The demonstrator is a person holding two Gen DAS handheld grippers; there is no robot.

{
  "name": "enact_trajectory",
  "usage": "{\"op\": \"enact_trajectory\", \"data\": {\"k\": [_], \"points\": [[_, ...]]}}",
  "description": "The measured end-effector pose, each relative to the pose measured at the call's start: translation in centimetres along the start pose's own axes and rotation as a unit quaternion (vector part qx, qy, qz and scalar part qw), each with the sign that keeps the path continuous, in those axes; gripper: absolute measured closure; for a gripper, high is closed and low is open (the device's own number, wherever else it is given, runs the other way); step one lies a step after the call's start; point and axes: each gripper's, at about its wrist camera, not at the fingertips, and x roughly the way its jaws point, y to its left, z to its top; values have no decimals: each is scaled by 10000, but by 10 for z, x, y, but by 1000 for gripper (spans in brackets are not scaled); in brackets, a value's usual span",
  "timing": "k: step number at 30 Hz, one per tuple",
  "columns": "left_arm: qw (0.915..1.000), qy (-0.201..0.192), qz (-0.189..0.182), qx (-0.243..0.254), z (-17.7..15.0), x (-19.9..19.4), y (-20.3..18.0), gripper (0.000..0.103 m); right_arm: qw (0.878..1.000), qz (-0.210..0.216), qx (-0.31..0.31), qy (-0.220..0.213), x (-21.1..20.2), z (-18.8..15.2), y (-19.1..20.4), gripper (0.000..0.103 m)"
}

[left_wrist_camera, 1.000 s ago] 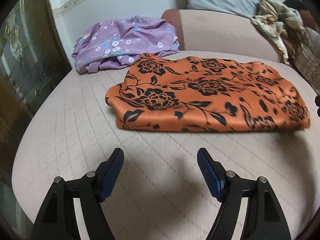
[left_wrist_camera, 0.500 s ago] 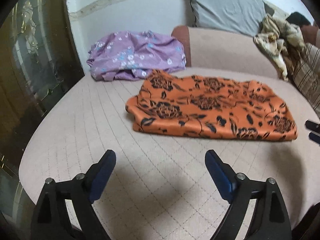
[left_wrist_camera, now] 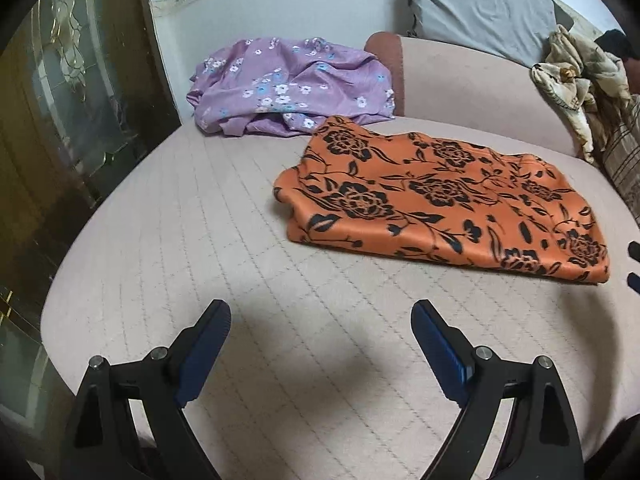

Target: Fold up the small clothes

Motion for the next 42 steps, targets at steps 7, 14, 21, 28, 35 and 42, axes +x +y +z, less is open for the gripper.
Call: {"op": "enact_trajectory", "data": {"k": [7,14,21,28,35,42], "points": [[9993,145,-90,-331,14,29,19,11,9994,206,-259,-96,2,-2,10,42],[9972,333,69,-664,19,73,36,11,9996,161,-203,84,17,-4,9,43],[9979,-100,9,-634,53,86,35,11,9998,29,-168,126,38,11,6,44],[9972,422,-36,-620,54,133,32,11,9964,359,744,197,55,29,-28,43],[9945,687,-317,-724,44,131,41,11,9916,305,1144,521,73,28,-42,43],[9927,561,-343,-1012,31,102,61,11,9888,722,1223,460,52,16,-36,41]]}}
